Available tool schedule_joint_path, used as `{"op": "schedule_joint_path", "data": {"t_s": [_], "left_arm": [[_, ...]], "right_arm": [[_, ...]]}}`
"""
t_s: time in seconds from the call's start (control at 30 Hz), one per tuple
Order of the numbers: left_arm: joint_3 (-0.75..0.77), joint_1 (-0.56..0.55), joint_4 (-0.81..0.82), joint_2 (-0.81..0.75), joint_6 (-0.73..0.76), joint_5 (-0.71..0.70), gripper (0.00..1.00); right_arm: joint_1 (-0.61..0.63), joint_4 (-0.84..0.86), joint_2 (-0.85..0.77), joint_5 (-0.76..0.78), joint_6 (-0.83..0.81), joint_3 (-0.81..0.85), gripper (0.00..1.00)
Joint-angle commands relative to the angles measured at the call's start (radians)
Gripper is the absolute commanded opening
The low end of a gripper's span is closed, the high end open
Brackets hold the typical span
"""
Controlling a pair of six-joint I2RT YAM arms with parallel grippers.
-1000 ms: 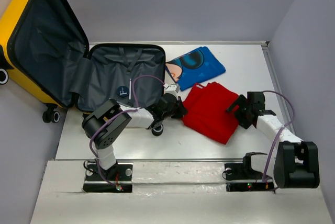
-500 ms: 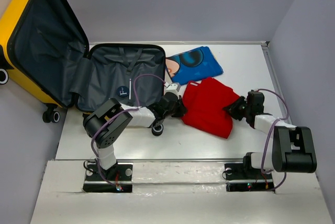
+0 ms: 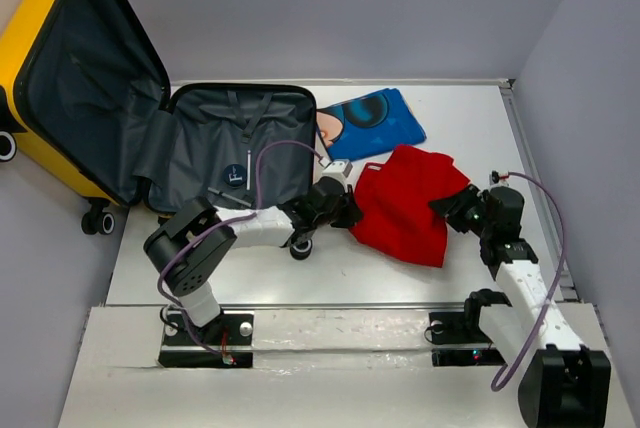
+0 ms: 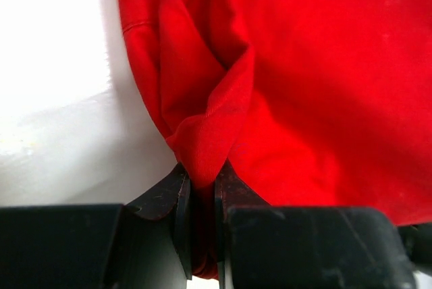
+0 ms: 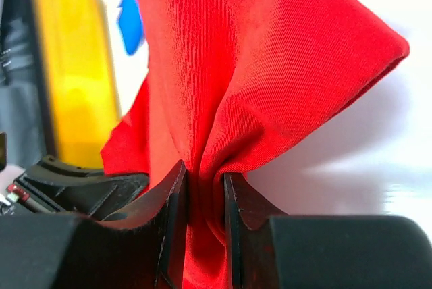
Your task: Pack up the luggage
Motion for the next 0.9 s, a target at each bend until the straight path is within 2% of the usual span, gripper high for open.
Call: {"op": "schedule_joint_path", "data": {"t_s": [0.0, 0.2, 0.23, 0.33, 0.4, 0.43, 0.47, 0.5, 0.53, 0.57, 0.6, 0.7, 0.73, 0.77, 0.8, 0.83, 0.87], "left_arm": [[0.113, -0.026, 0.016, -0.169, 0.018, 0.058, 0.06], [0.285, -0.018, -0.157, -0.277, 0.089, 0.015, 0.06], [0.312, -0.01, -0.182, -0.291, 0.102, -0.035, 0.06], [0.385, 0.068, -0.269, -0.353, 0.126, -0.054, 0.06], [0.388, 0.17, -0.323, -0.402, 0.124, -0.034, 0.06], [0.383, 0.245, -0.358, -0.438, 0.124, -0.034, 0.06], [0.379, 0.246, -0.375, -0.455, 0.129, -0.042, 0.06], [0.373, 0.323, -0.393, -0.475, 0.133, -0.053, 0.06], [0.36, 0.37, -0.413, -0.494, 0.135, -0.063, 0.06], [0.354, 0.475, -0.445, -0.527, 0.136, -0.063, 0.06], [0.337, 0.528, -0.453, -0.544, 0.139, -0.067, 0.06], [0.307, 0.698, -0.515, -0.606, 0.156, -0.06, 0.06], [0.275, 0.79, -0.519, -0.62, 0.162, -0.091, 0.06], [0.255, 0.836, -0.525, -0.644, 0.165, -0.102, 0.06], [0.213, 0.928, -0.527, -0.652, 0.164, -0.116, 0.22], [0.196, 0.963, -0.535, -0.658, 0.152, -0.123, 0.4], [0.181, 1.003, -0.544, -0.655, 0.147, -0.123, 0.87]], "right_arm": [[0.021, -0.088, -0.124, -0.134, -0.01, 0.144, 0.07], [0.032, -0.065, -0.103, -0.206, 0.019, 0.272, 0.07], [0.044, -0.05, -0.087, -0.21, 0.025, 0.314, 0.07], [0.143, 0.008, 0.025, -0.176, 0.036, 0.434, 0.07], [0.284, 0.062, 0.143, -0.098, 0.025, 0.508, 0.07], [0.334, 0.071, 0.192, -0.041, 0.006, 0.596, 0.07], [0.378, 0.079, 0.245, -0.021, -0.007, 0.646, 0.07], [0.448, 0.09, 0.366, -0.007, -0.013, 0.695, 0.07], [0.479, 0.094, 0.429, 0.002, -0.019, 0.745, 0.07], [0.503, 0.1, 0.491, 0.008, -0.028, 0.852, 0.07], [0.545, 0.102, 0.617, 0.01, -0.03, 0.909, 0.07], [0.602, 0.099, 0.799, -0.007, -0.042, 1.144, 0.07], [0.633, 0.082, 0.916, -0.015, -0.042, 1.204, 0.07], [0.647, 0.07, 0.98, -0.036, -0.036, 1.262, 0.07], [0.662, 0.03, 1.096, -0.039, -0.037, 1.378, 0.07], [0.688, -0.013, 1.155, -0.033, -0.054, 1.439, 0.1], [0.699, -0.062, 1.212, -0.029, -0.074, 1.503, 0.22]]}}
